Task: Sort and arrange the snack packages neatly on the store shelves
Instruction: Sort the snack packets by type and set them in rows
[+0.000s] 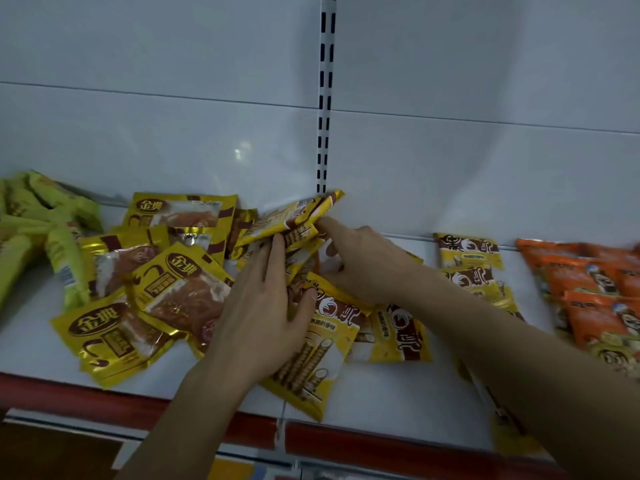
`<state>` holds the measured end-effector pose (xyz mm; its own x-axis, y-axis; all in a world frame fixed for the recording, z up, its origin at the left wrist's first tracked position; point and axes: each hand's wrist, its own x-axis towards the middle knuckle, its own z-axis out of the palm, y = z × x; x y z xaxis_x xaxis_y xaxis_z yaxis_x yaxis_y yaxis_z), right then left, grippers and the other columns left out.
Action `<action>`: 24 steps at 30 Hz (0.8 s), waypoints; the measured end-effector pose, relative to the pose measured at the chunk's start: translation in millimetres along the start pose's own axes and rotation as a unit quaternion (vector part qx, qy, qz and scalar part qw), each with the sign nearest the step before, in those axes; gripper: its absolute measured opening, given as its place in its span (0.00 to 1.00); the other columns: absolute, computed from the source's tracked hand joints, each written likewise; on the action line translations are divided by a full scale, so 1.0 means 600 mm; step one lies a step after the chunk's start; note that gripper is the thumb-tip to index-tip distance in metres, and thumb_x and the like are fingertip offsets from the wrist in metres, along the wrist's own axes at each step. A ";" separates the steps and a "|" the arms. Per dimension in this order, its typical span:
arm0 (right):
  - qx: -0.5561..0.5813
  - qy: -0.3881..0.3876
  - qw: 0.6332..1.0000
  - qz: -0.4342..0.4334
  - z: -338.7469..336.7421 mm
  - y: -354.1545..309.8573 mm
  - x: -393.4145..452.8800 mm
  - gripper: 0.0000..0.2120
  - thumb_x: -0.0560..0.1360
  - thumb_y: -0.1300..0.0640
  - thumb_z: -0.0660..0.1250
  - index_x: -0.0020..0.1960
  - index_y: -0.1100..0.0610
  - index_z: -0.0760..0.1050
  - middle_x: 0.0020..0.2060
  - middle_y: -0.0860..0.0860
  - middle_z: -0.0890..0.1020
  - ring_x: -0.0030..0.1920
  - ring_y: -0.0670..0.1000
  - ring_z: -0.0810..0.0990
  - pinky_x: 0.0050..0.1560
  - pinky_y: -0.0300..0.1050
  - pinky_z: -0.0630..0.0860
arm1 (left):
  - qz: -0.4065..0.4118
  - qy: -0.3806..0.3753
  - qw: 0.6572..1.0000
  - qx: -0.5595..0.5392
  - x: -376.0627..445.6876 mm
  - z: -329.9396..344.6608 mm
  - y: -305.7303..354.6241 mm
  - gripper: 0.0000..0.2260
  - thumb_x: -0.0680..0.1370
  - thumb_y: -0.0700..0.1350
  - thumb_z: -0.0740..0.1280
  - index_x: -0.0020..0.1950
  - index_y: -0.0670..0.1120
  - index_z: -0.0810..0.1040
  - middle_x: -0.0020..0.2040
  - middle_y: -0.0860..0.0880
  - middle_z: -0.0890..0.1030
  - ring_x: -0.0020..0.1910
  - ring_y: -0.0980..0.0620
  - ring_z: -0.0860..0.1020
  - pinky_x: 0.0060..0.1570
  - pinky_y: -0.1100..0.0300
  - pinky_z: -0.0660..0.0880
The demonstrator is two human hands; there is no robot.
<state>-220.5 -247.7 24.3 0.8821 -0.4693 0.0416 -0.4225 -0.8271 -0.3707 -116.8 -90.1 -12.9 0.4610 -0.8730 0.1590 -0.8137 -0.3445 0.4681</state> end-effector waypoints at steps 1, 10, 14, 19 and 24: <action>0.020 0.013 0.999 0.037 0.001 -0.005 0.003 0.21 0.76 0.45 0.70 0.58 0.52 0.63 0.49 0.56 0.83 0.47 0.61 0.81 0.44 0.57 0.80 | 0.003 0.003 1.000 -0.009 0.000 0.001 -0.002 0.39 0.81 0.62 0.56 0.83 0.48 0.37 0.83 0.50 0.47 0.82 0.51 0.47 0.77 0.53 0.54; 0.177 0.029 0.971 0.161 0.009 -0.019 0.035 0.32 0.68 0.48 0.80 0.64 0.52 0.66 0.55 0.54 0.82 0.55 0.57 0.81 0.49 0.49 0.78 | 0.000 -0.003 0.998 -0.060 0.002 0.000 -0.004 0.39 0.83 0.56 0.58 0.81 0.50 0.33 0.83 0.52 0.45 0.82 0.51 0.46 0.77 0.49 0.55; 0.311 0.085 0.927 0.193 0.004 -0.015 0.028 0.28 0.66 0.56 0.81 0.60 0.50 0.70 0.46 0.54 0.85 0.42 0.56 0.86 0.45 0.54 0.84 | 0.011 0.048 0.998 -0.026 0.008 0.010 -0.005 0.34 0.84 0.48 0.57 0.82 0.44 0.38 0.82 0.44 0.52 0.81 0.44 0.50 0.79 0.47 0.57; 0.359 0.244 0.882 0.181 -0.040 -0.005 -0.002 0.21 0.71 0.61 0.77 0.58 0.49 0.71 0.41 0.53 0.85 0.38 0.54 0.86 0.34 0.49 0.82 | 0.004 0.092 0.996 0.007 0.023 0.015 -0.017 0.38 0.81 0.43 0.64 0.82 0.40 0.43 0.73 0.39 0.68 0.70 0.40 0.68 0.66 0.44 0.71; 0.365 0.332 0.854 0.167 -0.076 0.016 -0.040 0.20 0.73 0.59 0.77 0.61 0.51 0.75 0.41 0.52 0.85 0.39 0.54 0.85 0.39 0.56 0.84 | -0.010 0.131 0.991 -0.024 0.020 0.001 -0.004 0.38 0.78 0.48 0.69 0.82 0.43 0.51 0.72 0.40 0.70 0.71 0.40 0.68 0.68 0.43 0.71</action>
<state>-255.0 -258.5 62.3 0.3232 -0.9137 0.2464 -0.1725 -0.3129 -0.9340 -109.7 -100.1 -12.4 0.5580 -0.7441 0.3672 -0.7889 -0.3385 0.5129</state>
